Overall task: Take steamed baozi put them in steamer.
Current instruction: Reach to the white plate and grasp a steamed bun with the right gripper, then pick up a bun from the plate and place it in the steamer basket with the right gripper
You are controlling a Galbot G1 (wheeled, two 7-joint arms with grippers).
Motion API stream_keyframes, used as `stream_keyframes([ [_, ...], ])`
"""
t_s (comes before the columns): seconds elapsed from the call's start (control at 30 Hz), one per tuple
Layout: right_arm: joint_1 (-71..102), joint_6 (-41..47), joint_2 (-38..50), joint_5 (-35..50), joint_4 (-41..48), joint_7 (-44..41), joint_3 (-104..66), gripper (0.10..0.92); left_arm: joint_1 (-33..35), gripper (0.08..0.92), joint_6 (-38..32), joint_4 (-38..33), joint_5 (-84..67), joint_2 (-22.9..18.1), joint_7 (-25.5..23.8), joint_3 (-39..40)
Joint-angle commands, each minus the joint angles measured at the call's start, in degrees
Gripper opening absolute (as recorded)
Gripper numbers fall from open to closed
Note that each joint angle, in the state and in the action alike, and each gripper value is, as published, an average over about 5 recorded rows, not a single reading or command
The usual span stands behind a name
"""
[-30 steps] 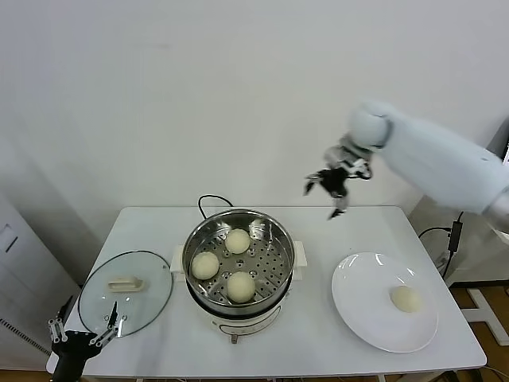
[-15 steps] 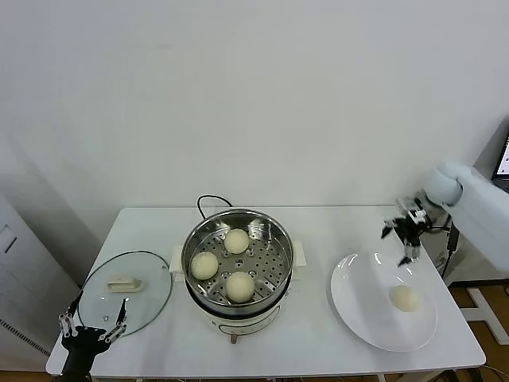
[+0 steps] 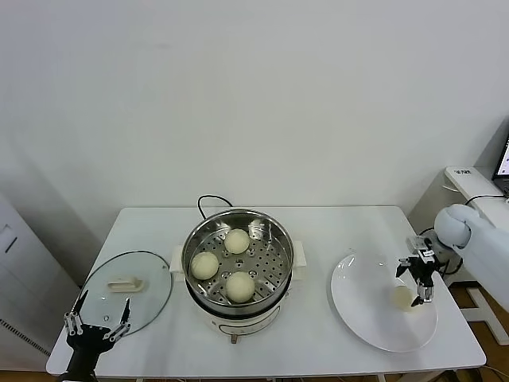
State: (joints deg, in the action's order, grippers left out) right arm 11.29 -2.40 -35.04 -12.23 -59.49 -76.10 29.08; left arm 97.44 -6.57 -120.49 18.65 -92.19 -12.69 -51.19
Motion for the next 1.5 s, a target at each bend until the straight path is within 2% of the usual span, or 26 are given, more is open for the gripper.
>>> stream_keyframes([
  [0.03,4.52,0.15,0.5,-1.4,-0.06,2.05,-2.73,0.816,-0.06,0.823,0.02,0.11,0.35,-2.02,0.0,0.07],
  [0.2,4.57,-0.46,0.15,-2.91,-0.62,3.37,-2.83,0.735,-0.18,0.823,-0.01,0.23,0.37,-1.94,0.01,0.21],
  [0.43,1.97,0.12,0.97,-2.01,-3.04,3.41,-0.47,0.551,-0.04,0.823,-0.34,0.39,0.18,-1.92,-0.01,0.19],
  [0.63,-14.66,4.39,2.67,11.75,-6.87,2.45,12.52,0.414,-0.03,0.823,-0.47,0.23,-0.06,-1.93,0.01,0.12],
  [0.77,-29.23,8.94,0.62,23.87,-8.35,1.8,24.0,0.4,0.02,0.823,-0.71,0.17,-0.07,-2.14,-0.01,0.29],
  [0.93,-46.42,15.06,-6.43,39.55,-9.83,1.81,35.23,0.401,0.24,0.823,-0.87,-0.27,-0.17,-2.29,-0.02,0.41],
  [1.13,-55.64,22.18,-16.71,50.03,-11.82,3.56,39.71,0.399,0.28,0.823,-1.0,-0.43,-0.39,-2.44,0.01,0.35],
  [1.27,-54.99,26.26,-21.01,53.61,-15.62,6.86,41.47,0.399,0.35,0.823,-1.26,-0.64,-0.44,-2.78,0.0,0.52],
  [1.5,-46.97,30.26,-24.39,50.73,-20.97,12.01,40.95,0.399,0.56,0.823,-1.8,-0.77,-0.49,-2.81,0.02,0.66],
])
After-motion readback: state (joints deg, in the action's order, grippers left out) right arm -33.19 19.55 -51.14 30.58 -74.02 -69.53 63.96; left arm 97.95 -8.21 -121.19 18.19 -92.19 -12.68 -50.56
